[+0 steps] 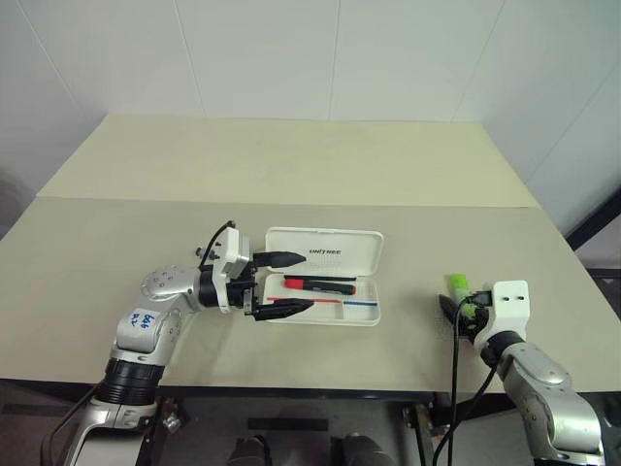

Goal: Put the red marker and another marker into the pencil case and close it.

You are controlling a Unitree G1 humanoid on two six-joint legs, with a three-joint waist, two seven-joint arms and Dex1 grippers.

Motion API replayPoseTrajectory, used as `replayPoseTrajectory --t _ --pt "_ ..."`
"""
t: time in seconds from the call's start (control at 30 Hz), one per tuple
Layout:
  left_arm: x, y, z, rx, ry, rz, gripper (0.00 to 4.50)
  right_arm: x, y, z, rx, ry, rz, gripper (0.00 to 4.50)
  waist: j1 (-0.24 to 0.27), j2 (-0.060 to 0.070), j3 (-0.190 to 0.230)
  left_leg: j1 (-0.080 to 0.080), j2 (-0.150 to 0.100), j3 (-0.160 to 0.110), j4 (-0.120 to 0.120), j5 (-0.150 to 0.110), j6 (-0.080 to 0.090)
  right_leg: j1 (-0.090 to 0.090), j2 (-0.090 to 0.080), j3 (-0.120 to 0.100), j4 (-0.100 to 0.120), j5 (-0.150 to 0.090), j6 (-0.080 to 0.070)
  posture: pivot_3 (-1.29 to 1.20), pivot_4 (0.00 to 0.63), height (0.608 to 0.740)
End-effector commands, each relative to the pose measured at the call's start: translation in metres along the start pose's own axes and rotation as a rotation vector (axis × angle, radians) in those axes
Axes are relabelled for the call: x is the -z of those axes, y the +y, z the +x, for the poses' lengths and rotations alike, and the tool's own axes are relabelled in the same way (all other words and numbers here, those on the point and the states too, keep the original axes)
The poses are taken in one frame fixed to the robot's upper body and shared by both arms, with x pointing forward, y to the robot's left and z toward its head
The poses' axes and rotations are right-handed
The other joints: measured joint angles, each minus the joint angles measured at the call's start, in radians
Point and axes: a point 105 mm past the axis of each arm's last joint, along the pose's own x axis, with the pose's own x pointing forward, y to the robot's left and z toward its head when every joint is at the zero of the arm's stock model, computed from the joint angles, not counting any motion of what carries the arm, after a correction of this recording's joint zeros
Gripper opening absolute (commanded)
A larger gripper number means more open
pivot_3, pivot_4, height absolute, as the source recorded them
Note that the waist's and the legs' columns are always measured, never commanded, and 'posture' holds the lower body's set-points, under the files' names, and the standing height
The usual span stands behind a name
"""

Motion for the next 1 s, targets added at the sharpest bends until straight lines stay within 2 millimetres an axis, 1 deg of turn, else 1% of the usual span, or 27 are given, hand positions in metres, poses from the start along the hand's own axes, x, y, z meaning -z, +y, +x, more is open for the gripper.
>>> replayPoseTrajectory --t 0.03,0.07,0.1,0.2,0.3,0.37,0.43,0.47,0.53,0.6,0.67,0.8,0.93,1.0 --pt "-0.012 -0.001 0.000 0.012 -0.040 0.043 4.50 -0.007 -0.006 -0.002 0.033 -0.017 -0.036 1.72 0.000 0.000 0.000 0.000 0.000 0.000 0.000 0.000 0.000 0.000 0.000 0.000 0.000 0.000 0.000 0.00 0.150 0.740" --pt "-0.013 -0.001 -0.001 0.011 -0.041 0.043 4.50 -0.008 -0.007 -0.002 0.033 -0.022 -0.038 1.35 0.000 0.000 0.000 0.000 0.000 0.000 0.000 0.000 0.000 0.000 0.000 0.000 0.000 0.000 0.000 0.00 0.150 0.740" --pt "-0.013 0.000 -0.001 0.010 -0.042 0.043 4.50 -0.011 -0.007 -0.002 0.031 -0.033 -0.042 1.10 0.000 0.000 0.000 0.000 0.000 0.001 0.000 0.000 0.000 0.000 0.000 0.001 0.000 0.000 0.000 0.00 0.150 0.740" --pt "-0.013 0.000 -0.003 0.010 -0.042 0.041 4.50 -0.020 -0.006 -0.002 0.016 -0.066 -0.050 1.12 0.000 0.000 0.000 0.000 0.000 0.001 0.000 0.000 0.000 0.000 0.000 0.001 -0.001 0.000 0.000 0.00 0.150 0.740" --pt "-0.012 0.001 -0.007 0.015 -0.038 0.034 4.50 -0.039 0.001 -0.002 -0.033 -0.132 -0.088 1.12 0.000 0.000 0.000 0.000 0.000 0.001 0.000 0.000 0.000 0.000 0.000 0.001 -0.001 0.000 0.000 0.00 0.150 0.740" --pt "-0.011 0.003 -0.010 0.014 -0.030 0.031 4.50 -0.056 0.011 -0.002 -0.097 -0.184 -0.123 1.12 -0.005 0.000 0.000 0.000 0.000 0.003 0.000 0.000 0.001 -0.001 0.000 0.002 -0.001 0.000 0.000 0.00 0.150 0.740" --pt "-0.009 0.006 -0.013 0.008 -0.020 0.034 4.50 -0.068 0.023 -0.003 -0.170 -0.222 -0.158 1.12 -0.008 0.000 0.000 0.000 0.000 0.003 -0.001 0.000 0.001 -0.001 0.000 0.002 -0.001 0.000 0.000 0.00 0.150 0.740" --pt "-0.009 0.006 -0.014 0.006 -0.017 0.036 4.50 -0.072 0.026 -0.003 -0.196 -0.232 -0.171 1.12 -0.009 0.000 0.000 0.000 0.001 0.003 -0.001 0.000 0.001 -0.002 0.000 0.002 -0.001 0.000 0.000 0.00 0.150 0.740" --pt "-0.009 0.008 -0.016 -0.004 -0.013 0.043 4.50 -0.080 0.043 -0.007 -0.290 -0.256 -0.214 1.12 -0.008 0.000 0.000 0.000 0.001 0.003 -0.002 -0.001 0.001 -0.002 0.000 0.002 -0.001 0.000 0.000 0.00 0.150 0.740" --pt "-0.010 0.009 -0.018 -0.017 -0.013 0.046 4.50 -0.086 0.056 -0.011 -0.370 -0.267 -0.244 1.12 -0.005 0.000 0.000 0.000 0.001 0.003 -0.002 -0.001 0.001 -0.002 0.000 0.002 -0.002 0.000 0.000 0.00 0.150 0.740" --pt "-0.010 0.010 -0.020 -0.029 -0.011 0.051 4.50 -0.090 0.065 -0.014 -0.417 -0.273 -0.261 1.12 -0.003 0.000 0.000 -0.001 0.001 0.003 -0.002 -0.002 0.001 -0.002 0.000 0.002 -0.003 0.000 0.000 0.00 0.150 0.740" --pt "-0.012 0.017 -0.028 -0.085 -0.015 0.072 4.50 -0.103 0.097 -0.027 -0.626 -0.295 -0.345 1.12 -0.003 0.000 0.000 -0.001 0.001 0.004 -0.002 -0.003 0.001 -0.002 0.000 0.002 -0.003 0.000 0.001 0.00 0.150 0.740" --pt "-0.014 0.019 -0.034 -0.104 -0.032 0.082 4.50 -0.113 0.117 -0.040 -0.798 -0.310 -0.379 1.12 -0.001 0.000 0.000 -0.001 0.001 0.003 -0.001 -0.003 0.001 -0.002 0.000 0.002 -0.003 0.000 0.001 0.00 0.150 0.740" --pt "-0.014 0.019 -0.037 -0.109 -0.028 0.082 4.50 -0.114 0.125 -0.046 -0.871 -0.300 -0.404 1.12 0.000 0.000 0.000 -0.001 0.001 0.003 -0.002 -0.003 0.001 -0.002 0.000 0.002 -0.004 0.000 0.001 0.00 0.150 0.740"
